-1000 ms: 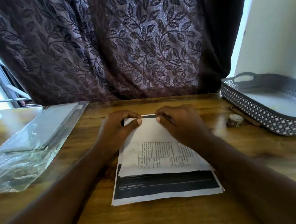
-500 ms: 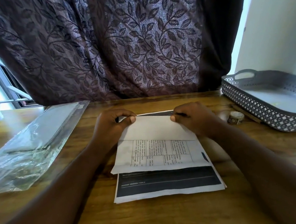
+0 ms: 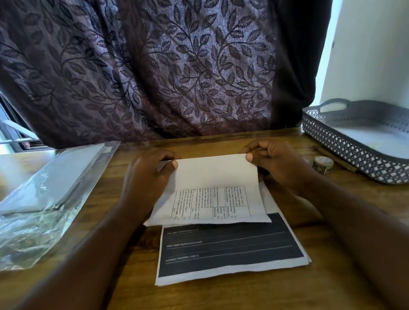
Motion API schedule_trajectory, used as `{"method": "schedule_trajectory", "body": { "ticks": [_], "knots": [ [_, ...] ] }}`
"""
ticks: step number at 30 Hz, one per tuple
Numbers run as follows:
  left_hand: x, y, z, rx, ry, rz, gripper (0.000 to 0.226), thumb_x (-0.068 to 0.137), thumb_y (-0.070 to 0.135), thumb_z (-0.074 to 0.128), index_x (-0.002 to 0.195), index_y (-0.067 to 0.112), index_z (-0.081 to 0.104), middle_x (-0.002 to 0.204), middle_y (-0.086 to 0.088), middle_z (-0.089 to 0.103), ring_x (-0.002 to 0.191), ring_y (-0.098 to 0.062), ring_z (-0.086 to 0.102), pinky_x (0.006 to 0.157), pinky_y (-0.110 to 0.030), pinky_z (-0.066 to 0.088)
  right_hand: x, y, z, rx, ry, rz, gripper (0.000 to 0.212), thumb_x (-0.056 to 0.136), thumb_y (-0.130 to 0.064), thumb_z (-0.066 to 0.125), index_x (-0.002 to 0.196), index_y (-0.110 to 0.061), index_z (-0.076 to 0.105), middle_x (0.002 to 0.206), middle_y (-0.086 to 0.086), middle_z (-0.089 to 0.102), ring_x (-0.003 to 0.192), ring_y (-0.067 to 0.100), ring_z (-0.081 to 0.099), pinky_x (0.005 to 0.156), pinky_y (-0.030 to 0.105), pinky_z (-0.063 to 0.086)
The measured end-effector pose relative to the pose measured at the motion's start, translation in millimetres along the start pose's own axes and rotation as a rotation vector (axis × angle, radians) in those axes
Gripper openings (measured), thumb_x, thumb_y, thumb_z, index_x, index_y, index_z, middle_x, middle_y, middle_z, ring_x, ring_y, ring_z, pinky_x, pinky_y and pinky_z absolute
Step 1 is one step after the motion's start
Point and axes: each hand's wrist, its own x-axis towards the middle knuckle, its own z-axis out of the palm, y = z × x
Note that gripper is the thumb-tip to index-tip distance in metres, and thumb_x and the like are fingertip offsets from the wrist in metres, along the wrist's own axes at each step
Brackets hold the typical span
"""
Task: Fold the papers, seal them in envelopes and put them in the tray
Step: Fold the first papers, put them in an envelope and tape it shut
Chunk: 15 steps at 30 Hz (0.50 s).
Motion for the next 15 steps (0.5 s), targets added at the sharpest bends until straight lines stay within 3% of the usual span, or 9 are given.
{"method": "schedule_trajectory", "body": {
  "ticks": [3, 5, 8, 11, 15],
  "knots": [
    [1, 16, -3, 0.079, -0.02, 0.161, 0.027, 0.101, 0.032, 0.055, 0.119, 0.019, 0.07, 0.12, 0.0, 0.071, 0.109, -0.015, 0.062, 0.099, -0.044, 0.046, 0, -8, 5, -0.06, 0.098, -0.1, 0.006, 0.096, -0.017, 0.065, 0.091, -0.019, 0.063, 0.08, 0.005, 0.074, 0.075, 0.022, 0.072, 0.066, 0.044, 0.063],
    [0, 32, -1, 0.079, -0.084, 0.218, 0.038, 0.102, 0.042, 0.043, 0.125, 0.021, 0.066, 0.119, 0.001, 0.072, 0.106, -0.012, 0.062, 0.098, -0.043, 0.046, -1, -16, 15, -0.125, 0.116, -0.19, 0.006, 0.095, -0.019, 0.066, 0.091, -0.021, 0.062, 0.081, 0.006, 0.073, 0.076, 0.024, 0.071, 0.065, 0.046, 0.062],
    [-2, 50, 6, 0.152, -0.171, 0.324, 0.042, 0.1, 0.048, 0.041, 0.125, 0.024, 0.064, 0.11, 0.002, 0.074, 0.098, -0.015, 0.065, 0.084, -0.036, 0.05, -5, -24, 30, -0.222, 0.079, -0.328, 0.003, 0.096, -0.021, 0.064, 0.095, -0.02, 0.061, 0.078, -0.001, 0.068, 0.07, 0.019, 0.067, 0.062, 0.049, 0.058],
    [-3, 51, 6, 0.195, -0.188, 0.428, 0.025, 0.1, 0.031, 0.051, 0.11, 0.018, 0.07, 0.092, -0.002, 0.074, 0.079, -0.019, 0.067, 0.065, -0.032, 0.051, -8, -26, 35, -0.26, 0.07, -0.38, 0.003, 0.096, -0.023, 0.062, 0.097, -0.023, 0.059, 0.082, -0.006, 0.066, 0.074, 0.016, 0.066, 0.063, 0.048, 0.057],
    [-3, 45, 1, 0.212, -0.167, 0.468, 0.026, 0.098, 0.031, 0.048, 0.102, 0.02, 0.071, 0.084, 0.001, 0.073, 0.071, -0.015, 0.064, 0.061, -0.026, 0.044, -9, -23, 33, -0.286, 0.056, -0.377, 0.006, 0.097, -0.02, 0.061, 0.097, -0.026, 0.058, 0.085, -0.008, 0.065, 0.077, 0.012, 0.065, 0.066, 0.045, 0.058]
  ]
}}
